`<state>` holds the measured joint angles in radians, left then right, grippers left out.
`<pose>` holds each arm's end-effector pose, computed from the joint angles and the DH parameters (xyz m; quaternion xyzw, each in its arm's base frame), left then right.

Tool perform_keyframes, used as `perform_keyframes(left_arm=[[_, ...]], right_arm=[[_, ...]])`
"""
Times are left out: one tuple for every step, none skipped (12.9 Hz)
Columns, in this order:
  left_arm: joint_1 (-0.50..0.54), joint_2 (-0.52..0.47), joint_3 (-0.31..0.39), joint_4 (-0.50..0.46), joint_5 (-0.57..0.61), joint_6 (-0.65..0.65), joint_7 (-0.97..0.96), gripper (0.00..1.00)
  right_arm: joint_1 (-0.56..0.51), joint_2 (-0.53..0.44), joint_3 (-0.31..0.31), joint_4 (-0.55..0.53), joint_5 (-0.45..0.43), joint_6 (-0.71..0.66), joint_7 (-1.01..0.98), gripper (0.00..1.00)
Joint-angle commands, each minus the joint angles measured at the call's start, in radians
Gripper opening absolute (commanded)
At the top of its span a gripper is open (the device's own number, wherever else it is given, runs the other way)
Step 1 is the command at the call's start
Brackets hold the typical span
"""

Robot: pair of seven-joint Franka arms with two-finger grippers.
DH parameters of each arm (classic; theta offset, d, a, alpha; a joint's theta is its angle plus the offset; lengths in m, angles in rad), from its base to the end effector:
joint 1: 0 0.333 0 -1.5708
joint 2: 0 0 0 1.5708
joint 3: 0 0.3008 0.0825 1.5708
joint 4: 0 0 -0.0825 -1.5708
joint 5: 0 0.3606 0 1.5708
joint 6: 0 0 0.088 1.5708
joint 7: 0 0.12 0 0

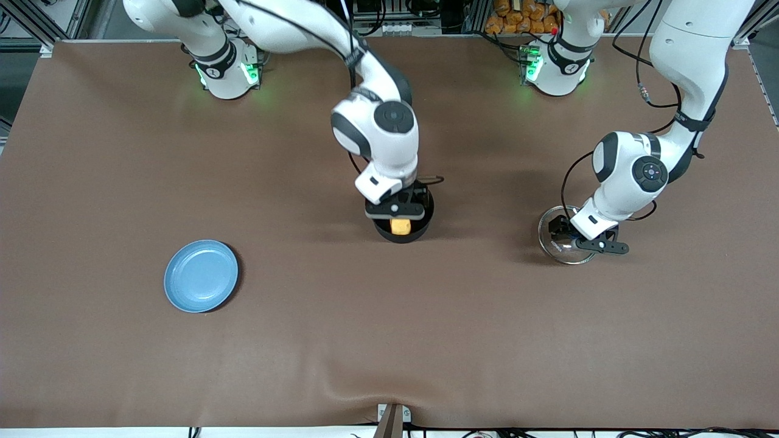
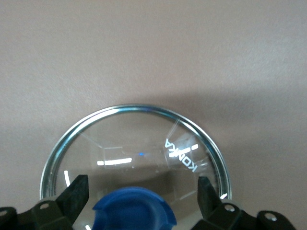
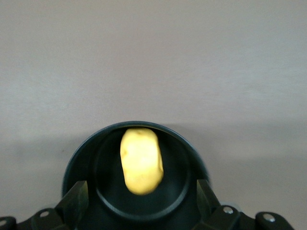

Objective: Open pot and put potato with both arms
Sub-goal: 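Lower the lid onto the table and open the left gripper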

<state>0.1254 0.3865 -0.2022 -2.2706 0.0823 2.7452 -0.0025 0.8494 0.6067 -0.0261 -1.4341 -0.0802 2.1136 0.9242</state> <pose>0.5280 -0.0465 0.1924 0.9965 -0.0651 0.0483 0.0217 0.4733 0.5086 0.3304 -0.9980 0.0283 -0.0559 0.0007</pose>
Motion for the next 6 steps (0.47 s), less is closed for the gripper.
perform_keyframes(left_arm=[[0.002,-0.090,-0.011,-0.010,-0.016,-0.038,-0.020,1.00],[0.005,-0.124,-0.016,-0.010,-0.018,-0.064,-0.022,1.00],[0.008,-0.167,-0.016,-0.010,-0.018,-0.088,-0.027,1.00],[0.007,-0.208,-0.016,-0.003,-0.018,-0.122,-0.046,1.00],[0.003,-0.251,-0.017,0.017,-0.018,-0.171,-0.065,1.00],[0.002,-0.288,-0.020,0.057,-0.018,-0.240,-0.077,1.00]], right_arm=[[-0.044,-0.160,0.012,-0.037,-0.001,-0.140,-0.007,1.00],[-0.070,-0.209,0.012,-0.037,-0.001,-0.191,-0.010,1.00],[-0.102,-0.258,0.012,-0.037,-0.001,-0.252,-0.031,1.00],[-0.137,-0.306,0.011,-0.037,0.000,-0.309,-0.071,1.00],[-0.183,-0.358,0.011,-0.037,0.017,-0.372,-0.115,1.00],[-0.232,-0.404,0.009,-0.037,0.031,-0.424,-0.161,1.00]])
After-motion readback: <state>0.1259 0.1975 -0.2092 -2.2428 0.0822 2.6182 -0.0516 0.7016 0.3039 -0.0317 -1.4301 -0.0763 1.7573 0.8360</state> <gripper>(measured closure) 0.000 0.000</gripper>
